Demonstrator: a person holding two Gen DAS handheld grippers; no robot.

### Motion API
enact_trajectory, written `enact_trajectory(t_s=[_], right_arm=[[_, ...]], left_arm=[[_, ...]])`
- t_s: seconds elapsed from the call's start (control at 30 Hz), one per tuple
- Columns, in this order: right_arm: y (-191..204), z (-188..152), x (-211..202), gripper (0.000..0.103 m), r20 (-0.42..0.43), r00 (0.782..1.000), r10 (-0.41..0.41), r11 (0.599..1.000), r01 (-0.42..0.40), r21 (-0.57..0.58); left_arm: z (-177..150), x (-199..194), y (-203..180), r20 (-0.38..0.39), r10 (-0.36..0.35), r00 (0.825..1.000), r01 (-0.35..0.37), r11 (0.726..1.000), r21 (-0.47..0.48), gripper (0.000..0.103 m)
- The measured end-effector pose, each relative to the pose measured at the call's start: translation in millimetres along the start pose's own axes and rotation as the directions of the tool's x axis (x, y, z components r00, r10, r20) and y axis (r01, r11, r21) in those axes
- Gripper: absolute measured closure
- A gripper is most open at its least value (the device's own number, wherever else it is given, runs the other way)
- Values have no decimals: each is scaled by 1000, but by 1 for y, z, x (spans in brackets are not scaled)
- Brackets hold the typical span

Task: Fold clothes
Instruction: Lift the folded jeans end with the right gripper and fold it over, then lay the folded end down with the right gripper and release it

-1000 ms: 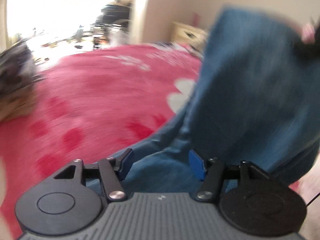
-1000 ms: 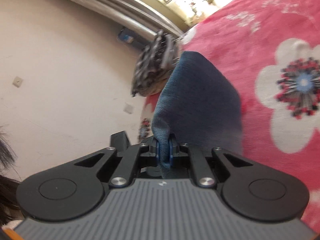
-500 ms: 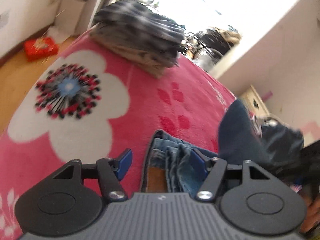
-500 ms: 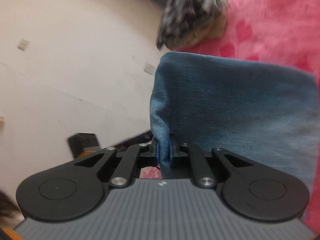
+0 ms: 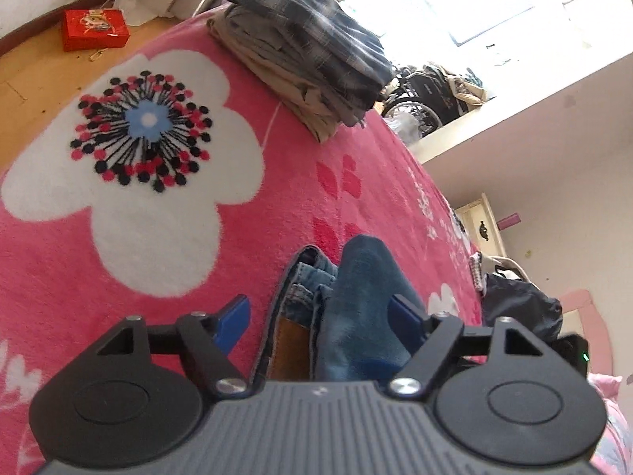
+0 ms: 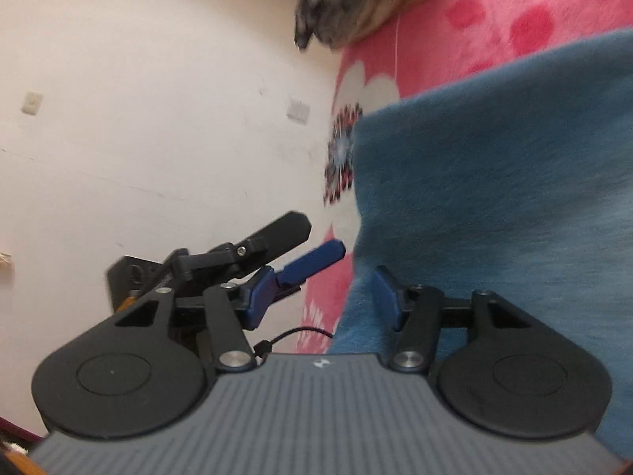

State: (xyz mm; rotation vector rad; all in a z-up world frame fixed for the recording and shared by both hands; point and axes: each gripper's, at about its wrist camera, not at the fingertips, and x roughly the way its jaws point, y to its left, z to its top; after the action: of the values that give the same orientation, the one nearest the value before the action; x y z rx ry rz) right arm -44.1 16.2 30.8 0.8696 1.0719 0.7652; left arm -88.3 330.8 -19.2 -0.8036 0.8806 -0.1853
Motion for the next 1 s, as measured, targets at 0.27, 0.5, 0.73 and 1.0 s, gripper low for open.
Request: enact_trajectory(t_s=[0.27,0.5,0.73,1.0], right_arm=[[18,-45,8,49,-42,989,-140,940,119,-320],[35,-85,15,77,-40,960,-276,782,201,-590],[42,-107,17,80,-43,934,-356,693,233,-682],[38,-42,-104,79,214,959,-187,845,268,-463]], left_arm=[[-13,14,-17,-97,82,992,-67,987,147,29],[-24,23,-47,-45,244,969,-216,919,330,48],[-29,-4,-91,146,332,932,-360,802,476,44],[-35,17,-136,161,226,961,-277,773,571,41]])
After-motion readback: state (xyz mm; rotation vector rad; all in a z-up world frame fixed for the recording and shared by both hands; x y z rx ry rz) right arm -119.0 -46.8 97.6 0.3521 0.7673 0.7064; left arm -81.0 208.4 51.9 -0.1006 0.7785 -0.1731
